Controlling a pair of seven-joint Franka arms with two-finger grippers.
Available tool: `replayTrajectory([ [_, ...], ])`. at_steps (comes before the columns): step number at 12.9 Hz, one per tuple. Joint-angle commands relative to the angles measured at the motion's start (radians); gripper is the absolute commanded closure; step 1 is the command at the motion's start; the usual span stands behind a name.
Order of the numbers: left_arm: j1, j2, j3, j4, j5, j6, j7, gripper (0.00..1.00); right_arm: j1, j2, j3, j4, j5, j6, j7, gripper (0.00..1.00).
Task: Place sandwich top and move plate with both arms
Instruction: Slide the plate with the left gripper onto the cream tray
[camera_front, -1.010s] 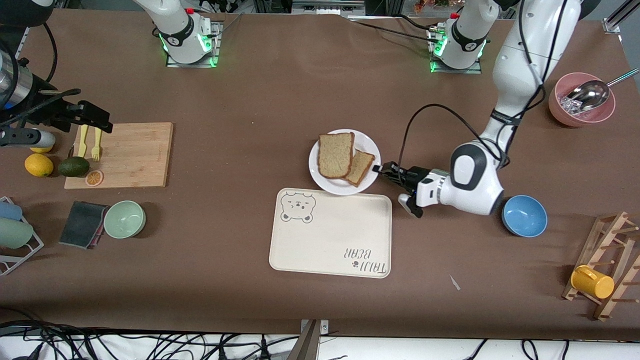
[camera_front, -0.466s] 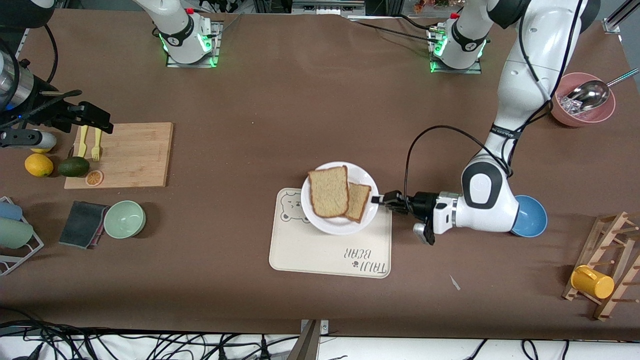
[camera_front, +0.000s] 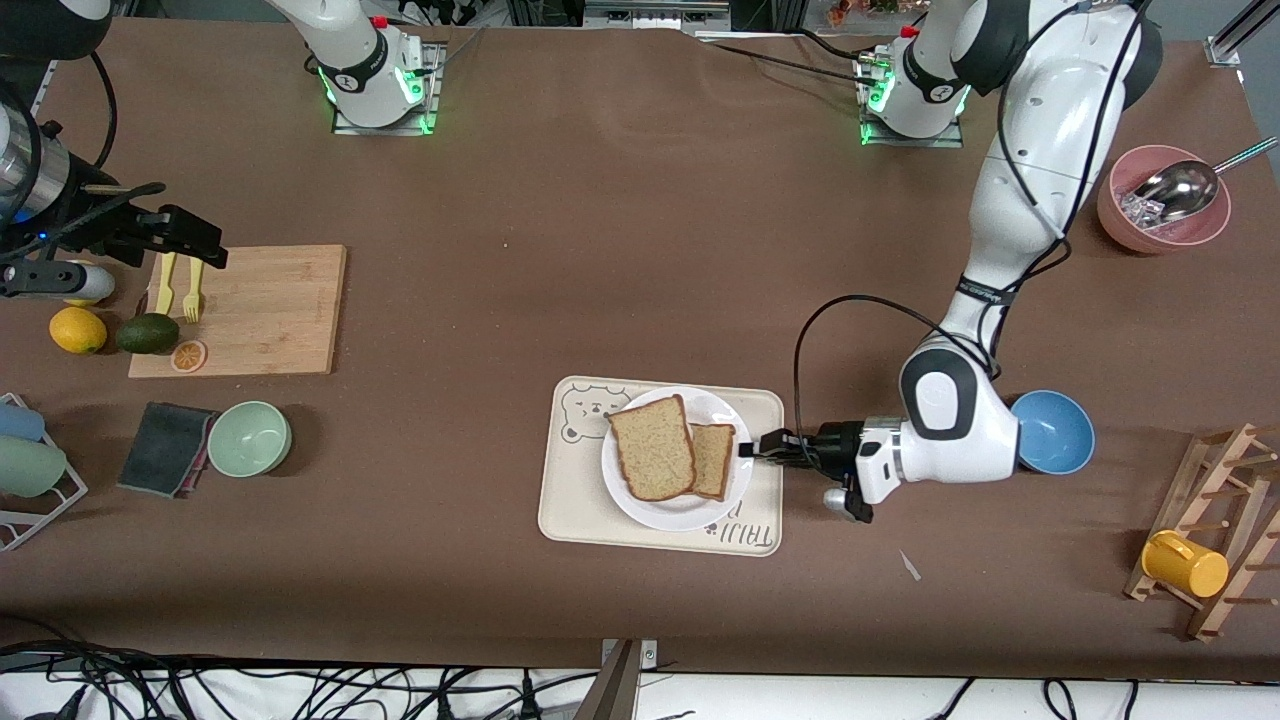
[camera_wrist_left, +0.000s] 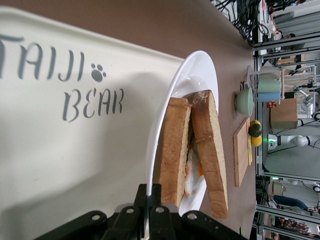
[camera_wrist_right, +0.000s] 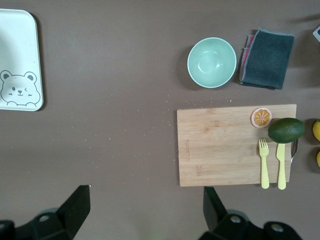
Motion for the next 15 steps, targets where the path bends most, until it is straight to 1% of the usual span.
replayTrajectory([
  [1, -0.036, 0.041, 0.002, 0.058, -0.051, 0.011, -0.035, 1.00, -0.003, -0.008, 0.007, -0.011, -0.015, 0.010, 0.000, 0.00],
  [3, -0.070, 0.065, 0.002, 0.057, -0.081, 0.074, -0.018, 1.00, -0.003, -0.008, 0.007, -0.011, -0.015, 0.010, 0.000, 0.00],
  [7, -0.083, 0.065, 0.003, 0.054, -0.083, 0.074, -0.018, 1.00, -0.003, -0.003, 0.007, -0.011, -0.016, 0.015, 0.000, 0.00],
  [8, -0.083, 0.067, 0.003, 0.049, -0.081, 0.074, -0.015, 0.82, -0.003, -0.001, 0.007, -0.011, -0.016, 0.015, -0.002, 0.00],
  [9, -0.080, 0.065, 0.003, 0.049, -0.078, 0.074, -0.015, 0.30, -0.003, -0.001, 0.007, -0.011, -0.016, 0.015, -0.002, 0.00],
  [10, -0.073, 0.058, 0.005, 0.049, -0.071, 0.072, -0.016, 0.00, -0.003, -0.001, 0.007, -0.011, -0.016, 0.016, -0.003, 0.00],
  [14, -0.067, 0.007, 0.014, 0.038, -0.057, 0.066, -0.033, 0.00, -0.003, -0.001, 0.007, -0.011, -0.016, 0.018, -0.003, 0.00],
  [15, -0.064, -0.005, 0.022, 0.038, -0.014, 0.063, -0.035, 0.00, -0.003, -0.001, 0.007, -0.011, -0.018, 0.018, -0.003, 0.00],
])
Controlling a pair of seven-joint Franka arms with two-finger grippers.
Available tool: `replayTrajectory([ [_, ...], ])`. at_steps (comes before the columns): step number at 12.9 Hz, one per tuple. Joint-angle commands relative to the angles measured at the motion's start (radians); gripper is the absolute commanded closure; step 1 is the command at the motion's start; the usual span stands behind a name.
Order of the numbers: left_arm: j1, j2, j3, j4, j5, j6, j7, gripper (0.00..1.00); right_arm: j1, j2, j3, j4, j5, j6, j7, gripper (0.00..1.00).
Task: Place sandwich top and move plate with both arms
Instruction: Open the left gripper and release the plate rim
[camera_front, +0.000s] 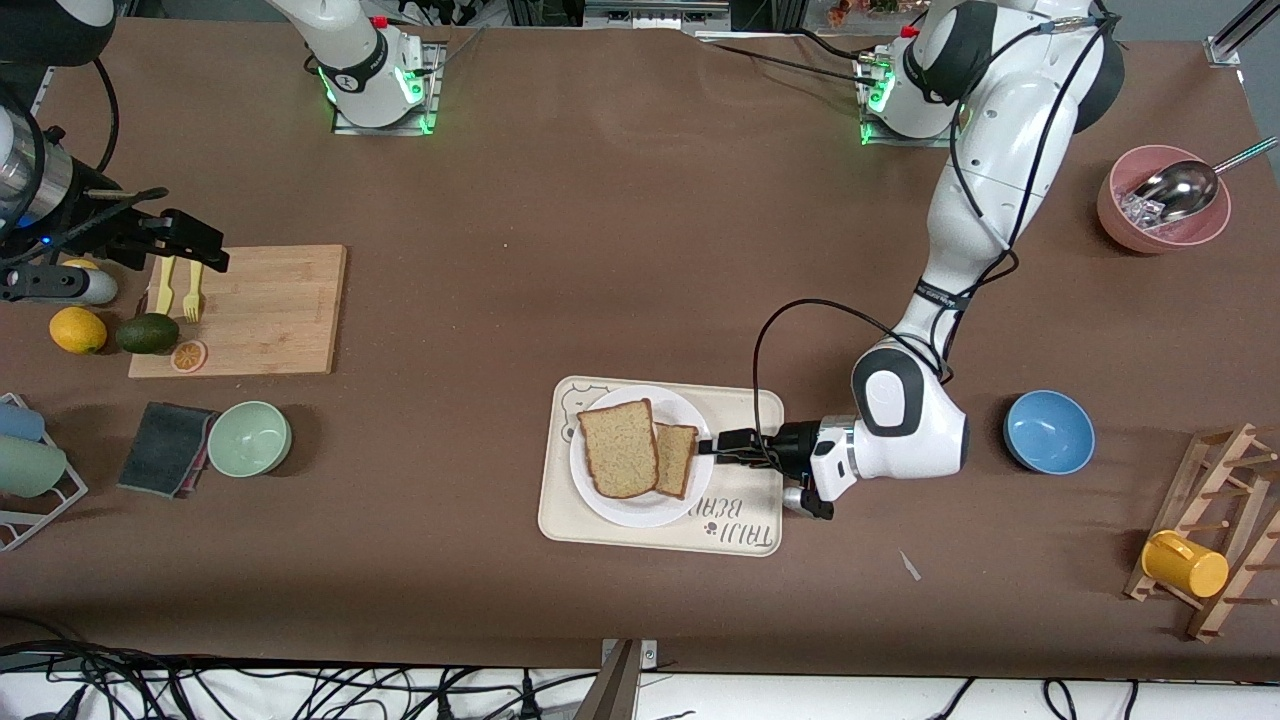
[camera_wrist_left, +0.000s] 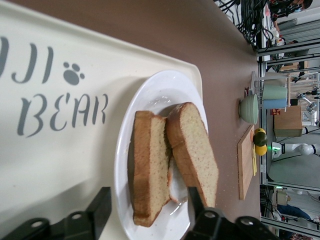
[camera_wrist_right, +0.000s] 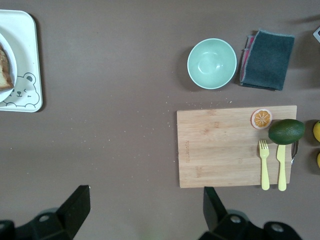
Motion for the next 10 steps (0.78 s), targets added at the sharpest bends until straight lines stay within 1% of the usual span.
replayTrajectory([
  [1, 0.005, -0.064, 0.021, -0.015, 0.079, -0.031, -0.033, 0.00, -0.003, -0.008, 0.007, -0.012, -0.017, 0.015, -0.005, 0.00],
  [2, 0.017, -0.084, 0.024, -0.016, 0.144, -0.064, -0.080, 0.00, -0.004, -0.008, 0.007, -0.012, -0.017, 0.017, -0.010, 0.00],
  [4, 0.025, -0.144, 0.031, -0.016, 0.335, -0.106, -0.178, 0.00, -0.004, -0.008, 0.007, -0.012, -0.026, 0.017, -0.010, 0.00],
  [5, 0.034, -0.158, 0.029, -0.005, 0.420, -0.121, -0.209, 0.00, -0.004, -0.008, 0.007, -0.012, -0.026, 0.018, -0.011, 0.00],
  [7, 0.034, -0.185, 0.031, -0.009, 0.532, -0.126, -0.254, 0.00, -0.004, -0.006, 0.005, -0.012, -0.030, 0.020, -0.011, 0.00],
  [8, 0.039, -0.208, 0.031, -0.014, 0.631, -0.146, -0.264, 0.00, -0.004, -0.006, 0.005, -0.012, -0.032, 0.020, -0.011, 0.00],
  [10, 0.037, -0.215, 0.031, -0.015, 0.817, -0.178, -0.301, 0.00, -0.004, -0.006, 0.005, -0.012, -0.032, 0.023, -0.011, 0.00],
])
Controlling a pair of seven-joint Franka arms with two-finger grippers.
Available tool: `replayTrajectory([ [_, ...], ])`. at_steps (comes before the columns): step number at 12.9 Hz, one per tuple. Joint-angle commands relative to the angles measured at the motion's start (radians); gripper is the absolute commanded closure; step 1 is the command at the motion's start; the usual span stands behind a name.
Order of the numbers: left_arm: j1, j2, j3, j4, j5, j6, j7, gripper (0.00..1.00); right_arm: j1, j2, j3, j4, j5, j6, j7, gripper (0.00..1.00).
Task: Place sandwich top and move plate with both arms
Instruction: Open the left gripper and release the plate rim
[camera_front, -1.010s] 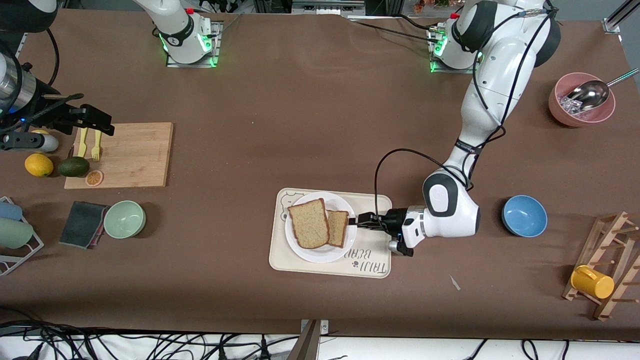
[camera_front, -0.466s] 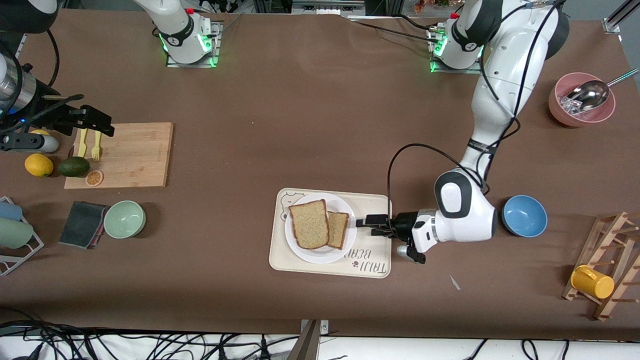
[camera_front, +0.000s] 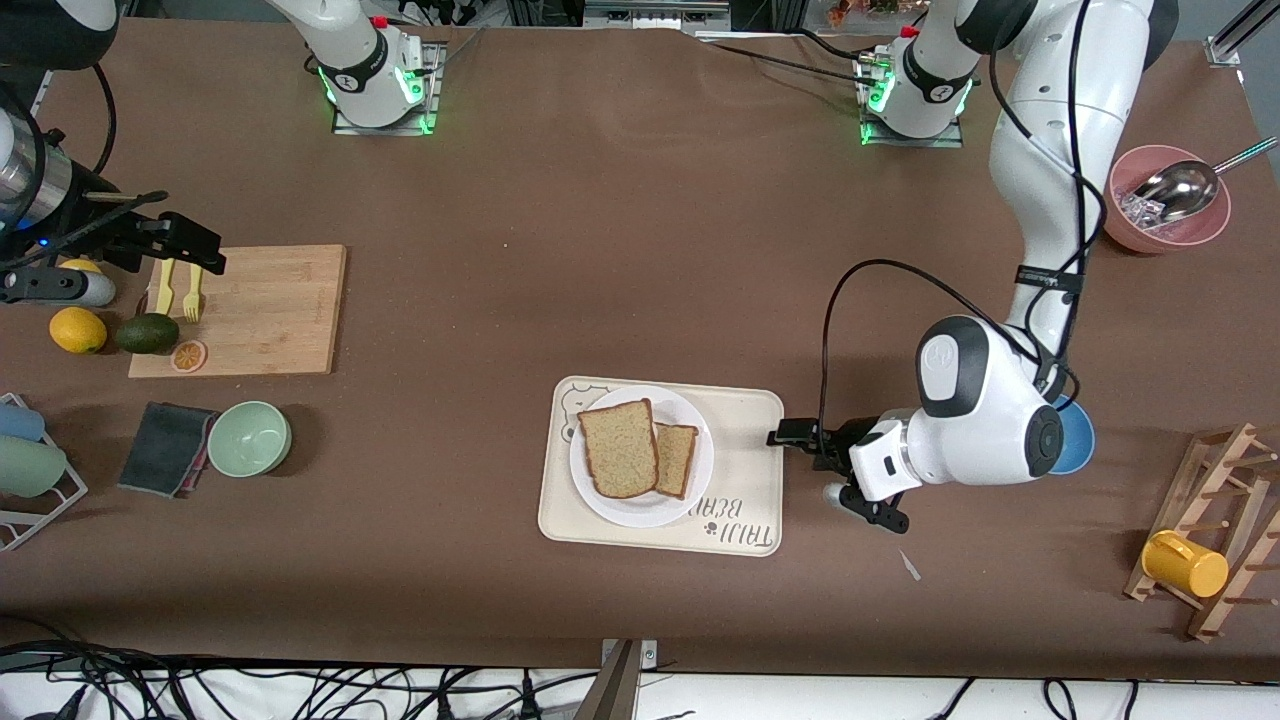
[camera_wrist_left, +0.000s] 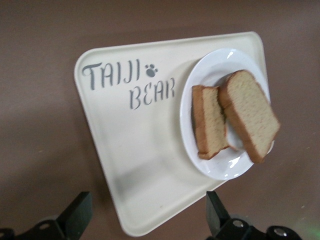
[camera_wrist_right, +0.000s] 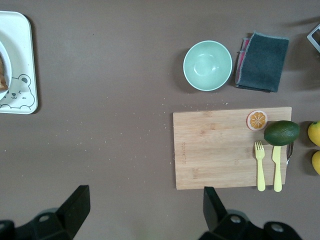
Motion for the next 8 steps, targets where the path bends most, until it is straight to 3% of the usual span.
replayTrajectory([
  [1, -0.009, -0.042, 0.004, -0.048, 0.229, -0.048, -0.051, 0.00, -0.004, -0.007, 0.005, -0.012, -0.015, 0.015, -0.011, 0.00],
  [3, -0.006, -0.071, 0.001, -0.077, 0.357, -0.093, -0.089, 0.00, -0.004, -0.001, 0.005, -0.010, -0.015, 0.017, -0.011, 0.00],
  [8, 0.034, -0.302, 0.006, -0.191, 0.446, -0.107, -0.095, 0.00, -0.006, -0.001, 0.002, -0.006, -0.015, 0.027, -0.009, 0.00],
])
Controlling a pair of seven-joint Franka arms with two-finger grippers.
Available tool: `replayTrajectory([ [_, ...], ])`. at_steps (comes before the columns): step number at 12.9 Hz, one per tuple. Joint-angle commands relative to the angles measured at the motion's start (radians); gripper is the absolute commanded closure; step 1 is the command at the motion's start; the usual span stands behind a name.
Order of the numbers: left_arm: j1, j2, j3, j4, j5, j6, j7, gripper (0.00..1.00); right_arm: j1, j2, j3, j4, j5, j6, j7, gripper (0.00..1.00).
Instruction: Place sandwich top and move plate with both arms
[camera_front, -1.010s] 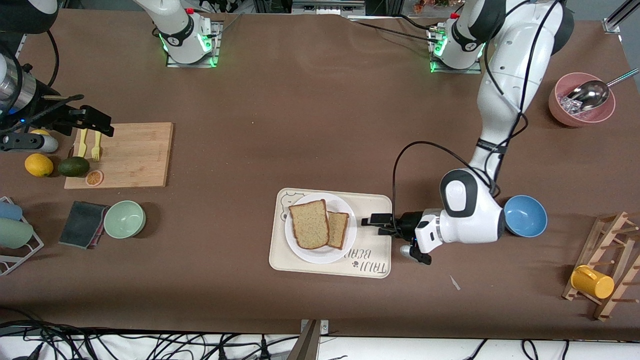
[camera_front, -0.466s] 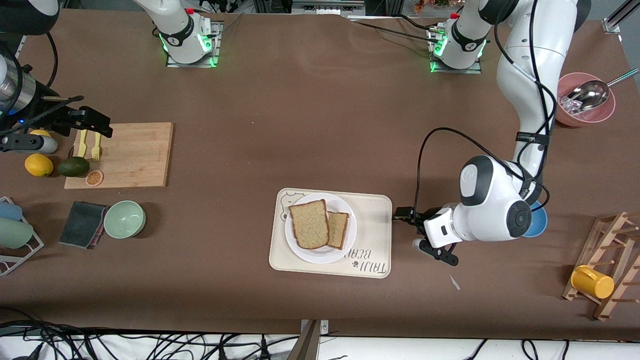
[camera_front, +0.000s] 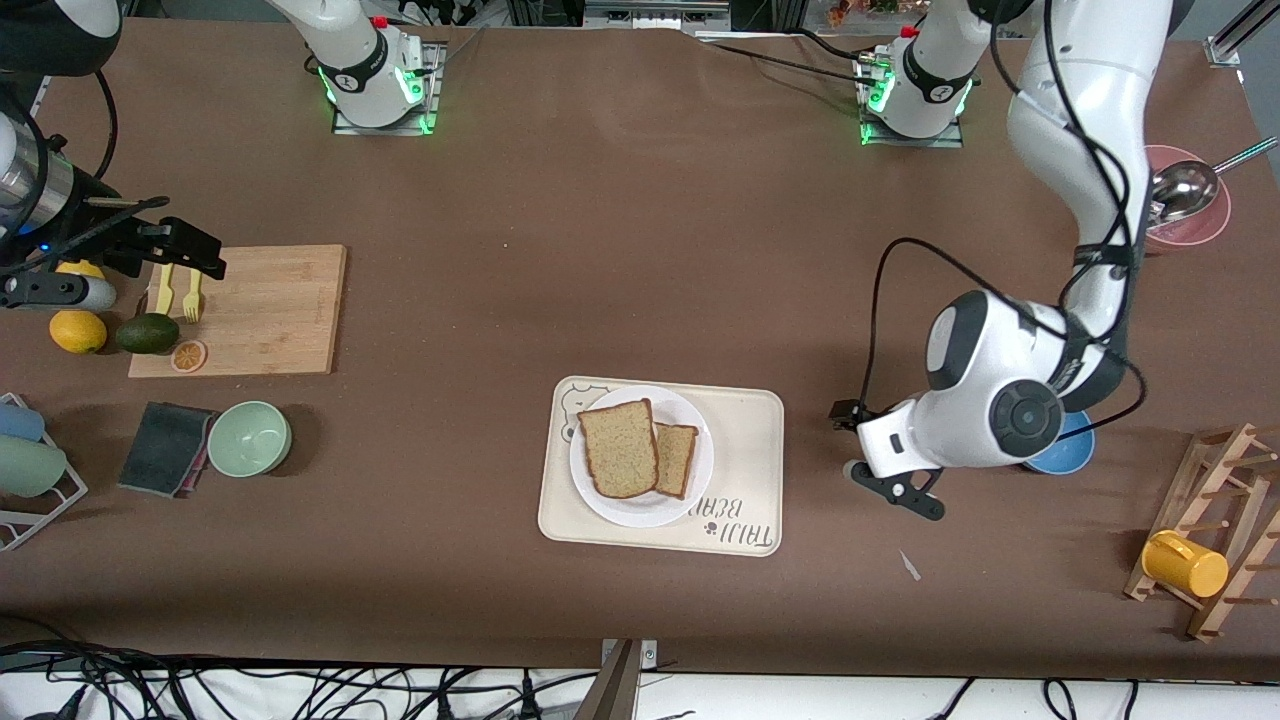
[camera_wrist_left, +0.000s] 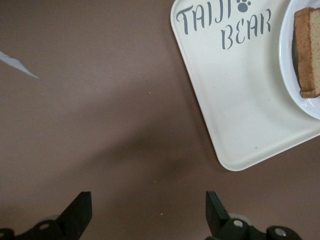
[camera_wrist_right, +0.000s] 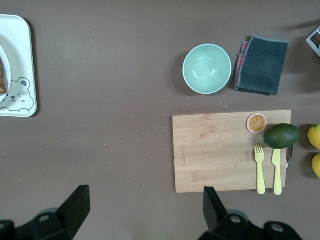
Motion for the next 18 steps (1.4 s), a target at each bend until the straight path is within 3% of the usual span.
replayTrajectory([
  [1, 0.047, -0.207, -0.001, -0.117, 0.044, -0.063, -0.009, 0.00, -0.007, -0.007, 0.003, -0.006, -0.014, 0.017, -0.011, 0.00],
  [5, 0.079, -0.350, -0.009, -0.103, 0.051, -0.269, 0.008, 0.00, -0.005, -0.007, 0.003, 0.003, -0.040, 0.019, -0.011, 0.00],
  [8, 0.085, -0.446, 0.005, -0.104, 0.062, -0.290, -0.001, 0.00, -0.004, -0.007, 0.003, 0.003, -0.040, 0.020, -0.011, 0.00],
  [11, 0.023, -0.500, 0.176, -0.126, 0.044, -0.265, -0.044, 0.00, -0.004, -0.006, 0.003, 0.003, -0.038, 0.020, -0.013, 0.00],
  [12, 0.022, -0.534, 0.188, -0.159, 0.027, -0.263, -0.059, 0.00, -0.004, -0.006, 0.003, 0.003, -0.038, 0.020, -0.013, 0.00],
  [15, 0.057, -0.727, 0.154, -0.424, -0.006, -0.138, -0.167, 0.00, -0.004, -0.006, 0.003, 0.003, -0.037, 0.020, -0.013, 0.00],
  [17, 0.139, -0.790, 0.052, -0.469, 0.048, -0.156, -0.179, 0.00, -0.005, -0.006, 0.003, 0.003, -0.037, 0.020, -0.013, 0.00],
  [18, 0.139, -0.786, 0.051, -0.460, 0.054, -0.182, -0.181, 0.00, -0.005, -0.006, 0.003, 0.003, -0.037, 0.020, -0.014, 0.00],
])
